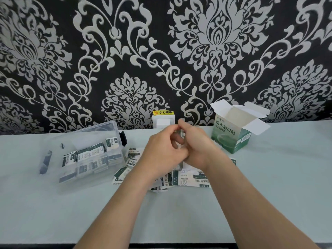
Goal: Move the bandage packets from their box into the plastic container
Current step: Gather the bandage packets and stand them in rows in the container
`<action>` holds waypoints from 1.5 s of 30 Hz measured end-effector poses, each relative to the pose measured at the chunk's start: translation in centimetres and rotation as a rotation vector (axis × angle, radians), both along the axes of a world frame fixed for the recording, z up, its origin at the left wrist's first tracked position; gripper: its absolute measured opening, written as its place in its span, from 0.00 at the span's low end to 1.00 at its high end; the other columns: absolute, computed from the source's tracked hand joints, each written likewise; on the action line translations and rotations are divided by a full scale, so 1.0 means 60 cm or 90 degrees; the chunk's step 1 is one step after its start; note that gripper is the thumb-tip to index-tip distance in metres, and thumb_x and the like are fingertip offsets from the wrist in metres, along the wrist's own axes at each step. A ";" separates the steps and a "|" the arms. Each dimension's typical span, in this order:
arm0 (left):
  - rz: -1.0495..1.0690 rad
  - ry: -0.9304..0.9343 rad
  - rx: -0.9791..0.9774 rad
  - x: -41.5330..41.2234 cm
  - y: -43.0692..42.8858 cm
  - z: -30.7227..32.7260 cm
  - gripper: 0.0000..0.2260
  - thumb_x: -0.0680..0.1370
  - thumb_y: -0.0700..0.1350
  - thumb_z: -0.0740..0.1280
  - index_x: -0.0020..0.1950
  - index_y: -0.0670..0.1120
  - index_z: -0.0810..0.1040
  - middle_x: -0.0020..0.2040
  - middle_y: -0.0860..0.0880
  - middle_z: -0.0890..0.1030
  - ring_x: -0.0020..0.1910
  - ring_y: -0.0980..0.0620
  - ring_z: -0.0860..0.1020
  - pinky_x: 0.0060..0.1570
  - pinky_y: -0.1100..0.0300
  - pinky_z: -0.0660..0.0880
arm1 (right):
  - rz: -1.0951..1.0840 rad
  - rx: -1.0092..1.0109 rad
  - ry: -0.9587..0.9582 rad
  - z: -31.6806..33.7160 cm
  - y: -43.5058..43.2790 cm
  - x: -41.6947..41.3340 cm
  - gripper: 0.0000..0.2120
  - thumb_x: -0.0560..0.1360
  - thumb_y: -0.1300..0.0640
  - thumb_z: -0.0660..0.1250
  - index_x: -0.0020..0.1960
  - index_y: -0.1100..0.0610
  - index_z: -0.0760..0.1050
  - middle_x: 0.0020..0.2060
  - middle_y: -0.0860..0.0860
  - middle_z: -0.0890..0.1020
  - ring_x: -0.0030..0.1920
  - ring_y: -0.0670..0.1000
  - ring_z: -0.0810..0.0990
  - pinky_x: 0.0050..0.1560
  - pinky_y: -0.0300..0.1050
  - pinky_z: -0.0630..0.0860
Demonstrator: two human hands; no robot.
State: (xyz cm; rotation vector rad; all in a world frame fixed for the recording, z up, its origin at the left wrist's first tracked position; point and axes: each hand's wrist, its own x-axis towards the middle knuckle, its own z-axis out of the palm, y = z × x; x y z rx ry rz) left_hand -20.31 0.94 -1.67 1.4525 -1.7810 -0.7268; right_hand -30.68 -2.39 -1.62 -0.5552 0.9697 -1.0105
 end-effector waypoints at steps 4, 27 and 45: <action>-0.059 -0.038 -0.056 0.014 0.000 0.002 0.39 0.69 0.43 0.74 0.74 0.59 0.60 0.60 0.60 0.75 0.56 0.65 0.72 0.56 0.70 0.72 | 0.031 -0.048 0.060 -0.003 -0.006 -0.029 0.11 0.80 0.65 0.57 0.60 0.67 0.72 0.41 0.61 0.83 0.39 0.57 0.84 0.36 0.50 0.81; -0.148 -0.440 0.056 0.002 0.023 -0.027 0.22 0.69 0.55 0.75 0.60 0.57 0.71 0.49 0.57 0.74 0.52 0.53 0.71 0.55 0.55 0.70 | 0.116 -0.208 0.483 -0.002 -0.009 -0.076 0.13 0.78 0.68 0.51 0.54 0.59 0.71 0.37 0.58 0.77 0.32 0.53 0.74 0.31 0.46 0.74; 0.171 0.377 0.131 0.045 -0.001 -0.007 0.11 0.75 0.42 0.72 0.56 0.49 0.80 0.44 0.51 0.86 0.40 0.52 0.83 0.38 0.60 0.76 | 0.054 -0.187 0.131 0.004 0.006 0.001 0.14 0.80 0.51 0.63 0.59 0.59 0.77 0.51 0.59 0.85 0.43 0.54 0.81 0.36 0.45 0.78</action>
